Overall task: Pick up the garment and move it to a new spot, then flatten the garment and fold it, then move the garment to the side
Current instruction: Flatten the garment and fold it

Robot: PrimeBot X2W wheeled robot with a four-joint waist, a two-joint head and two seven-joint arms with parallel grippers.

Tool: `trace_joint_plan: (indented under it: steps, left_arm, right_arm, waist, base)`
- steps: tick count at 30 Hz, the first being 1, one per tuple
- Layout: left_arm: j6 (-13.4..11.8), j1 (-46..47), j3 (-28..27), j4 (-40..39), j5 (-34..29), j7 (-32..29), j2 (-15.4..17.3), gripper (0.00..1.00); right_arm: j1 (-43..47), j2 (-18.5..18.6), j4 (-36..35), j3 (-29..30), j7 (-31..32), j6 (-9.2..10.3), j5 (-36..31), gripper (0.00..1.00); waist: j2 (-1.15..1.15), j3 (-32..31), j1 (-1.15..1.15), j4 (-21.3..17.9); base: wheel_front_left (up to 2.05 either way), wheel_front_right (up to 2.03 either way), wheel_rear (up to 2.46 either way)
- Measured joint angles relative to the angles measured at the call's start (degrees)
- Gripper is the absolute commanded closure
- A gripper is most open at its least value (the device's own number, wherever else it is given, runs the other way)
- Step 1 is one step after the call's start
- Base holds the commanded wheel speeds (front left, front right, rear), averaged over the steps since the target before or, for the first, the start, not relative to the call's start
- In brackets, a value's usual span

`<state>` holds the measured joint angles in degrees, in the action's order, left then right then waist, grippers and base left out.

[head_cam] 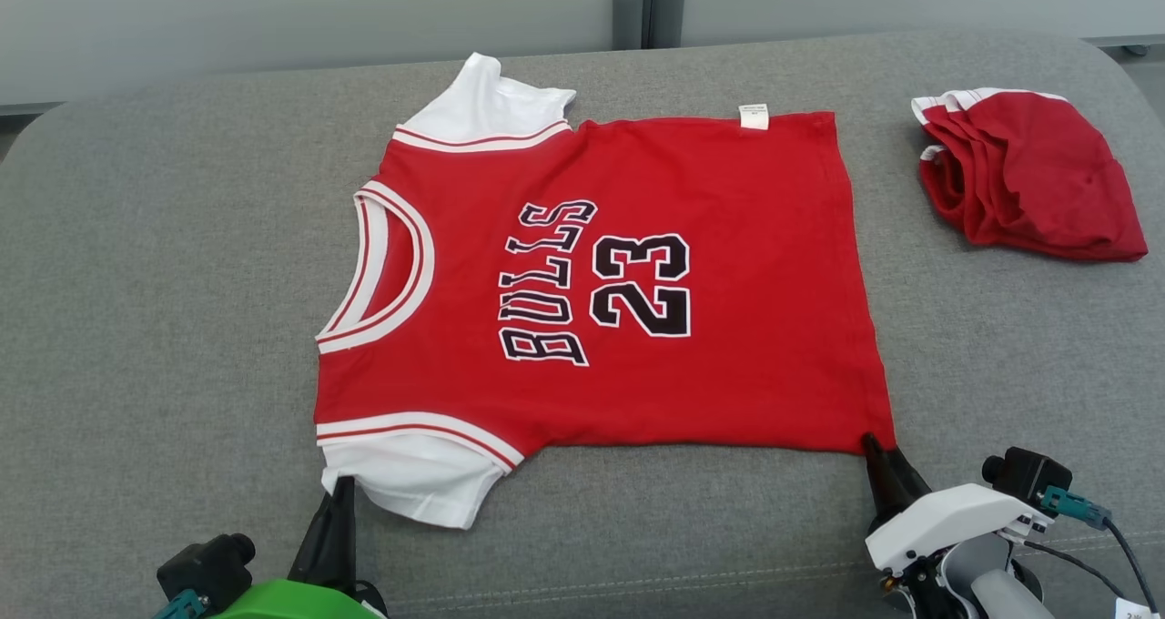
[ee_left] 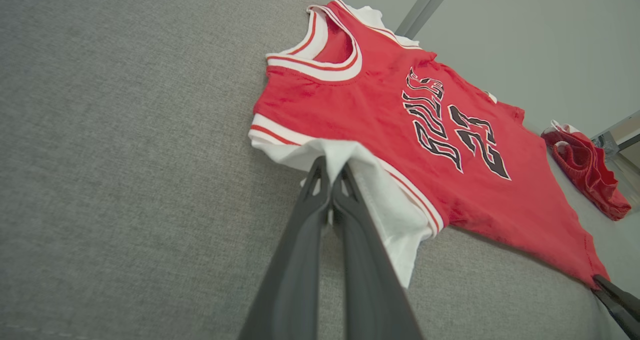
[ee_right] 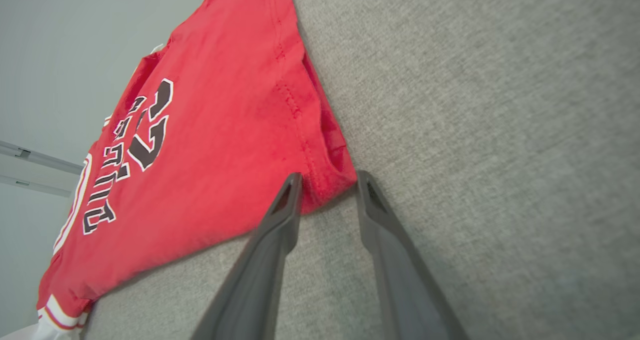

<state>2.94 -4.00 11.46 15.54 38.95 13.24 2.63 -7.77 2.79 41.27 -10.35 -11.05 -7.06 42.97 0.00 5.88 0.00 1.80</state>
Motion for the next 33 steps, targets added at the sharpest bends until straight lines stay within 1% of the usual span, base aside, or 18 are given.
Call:
trace_joint_plan:
  steps: [1, 3, 6, 7, 10, 12, 13, 17, 22, 29, 33]
  left_arm:
    - [-0.01, -0.02, 0.0, -0.04, 0.0, 0.0, 0.01, 1.0]
    - [-0.02, -0.05, 0.0, -0.2, 0.0, -0.01, 0.01, 1.0]
    - [-0.27, -0.09, 0.01, -0.53, 0.0, -0.01, 0.03, 1.0]
    - [-0.27, -0.09, 0.01, -0.65, 0.0, -0.01, 0.03, 1.0]
    - [-0.46, -0.1, 0.0, -0.93, 0.0, -0.02, 0.05, 1.0]
    - [-0.51, -0.1, 0.0, -1.04, 0.0, -0.02, 0.07, 1.0]
    - [-0.51, -0.1, 0.0, -1.12, 0.0, -0.02, 0.07, 1.0]
    - [-0.48, -0.1, 0.0, -1.91, 0.0, -0.01, 0.07, 1.0]
    - [0.09, -0.07, -0.66, -4.2, 0.94, 0.12, 0.04, 1.0]
    - [1.79, 0.02, -2.83, -9.31, 6.35, 0.69, 0.03, 1.0]
    - [2.1, -0.01, -3.48, -10.8, 7.35, 0.99, 0.02, 1.0]
  right_arm:
    - [-0.18, 0.0, 0.33, -0.01, 0.0, 0.0, 0.0, 0.52]
    - [-0.58, 0.02, 1.11, -0.02, 0.01, -0.07, 0.55, 0.54]
    - [-1.46, 0.01, 2.09, -0.2, 0.01, -0.08, 1.24, 0.63]
    - [-1.76, 0.01, 2.4, -0.21, 0.01, -0.08, 1.57, 0.63]
    - [-2.69, 0.01, 3.23, -0.36, 0.0, -0.08, 2.03, 0.73]
    - [-3.24, 0.03, 3.71, -0.67, 0.0, -0.07, 2.07, 0.93]
    - [-3.49, 0.02, 3.85, -0.9, 0.0, -0.07, 2.07, 1.0]
    - [-3.8, 0.09, 3.2, -2.23, -0.32, -0.07, 2.1, 1.0]
    - [-4.24, 0.0, -0.62, -4.16, -1.22, -0.07, 2.48, 1.0]
    - [-4.93, 0.65, -7.21, -6.08, -2.11, -0.07, 3.56, 1.0]
    - [-4.17, 1.96, -9.76, -6.39, -2.54, -0.07, 4.21, 1.0]
  waist:
    - [0.0, -0.01, 0.0, 0.0]
    - [0.0, -0.02, 0.0, 0.0]
    - [0.0, 0.03, 0.0, -0.02]
    - [0.0, 0.06, 0.0, -0.03]
    - [0.0, 0.17, 0.0, -0.09]
    - [0.0, 0.24, 0.0, -0.15]
    - [0.0, 0.27, 0.0, -0.19]
    - [0.0, 0.28, 0.0, -0.34]
    - [0.0, 0.12, 0.0, -0.78]
    - [0.0, -0.56, 0.0, -2.64]
    - [0.0, -1.38, 0.0, -3.7]
  base:
    - [0.0, 0.0, 0.0]
    - [0.0, 0.0, 0.0]
    - [0.0, 0.0, 0.0]
    - [0.0, 0.0, 0.0]
    - [0.0, 0.0, 0.0]
    - [0.0, 0.0, 0.0]
    - [0.0, 0.0, 0.0]
    - [0.0, 0.0, 0.0]
    - [0.0, 0.0, 0.0]
    - [0.0, 0.0, 0.0]
    - [0.0, 0.0, 0.0]
